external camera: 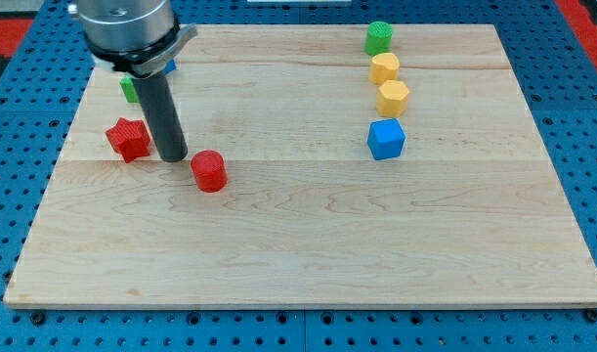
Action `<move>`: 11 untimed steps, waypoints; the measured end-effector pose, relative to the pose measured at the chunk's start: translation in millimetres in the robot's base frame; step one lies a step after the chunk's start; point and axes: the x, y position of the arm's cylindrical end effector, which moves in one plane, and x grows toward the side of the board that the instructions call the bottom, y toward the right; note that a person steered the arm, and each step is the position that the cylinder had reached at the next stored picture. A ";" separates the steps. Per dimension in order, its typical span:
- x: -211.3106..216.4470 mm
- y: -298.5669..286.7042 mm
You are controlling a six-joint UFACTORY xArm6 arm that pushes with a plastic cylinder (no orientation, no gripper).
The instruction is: Slide the red circle to the bottom of the blue cube
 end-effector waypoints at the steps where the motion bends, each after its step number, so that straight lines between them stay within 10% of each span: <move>1: 8.0 97.8; 5: 25.5 26.2; 11: 63.8 236.2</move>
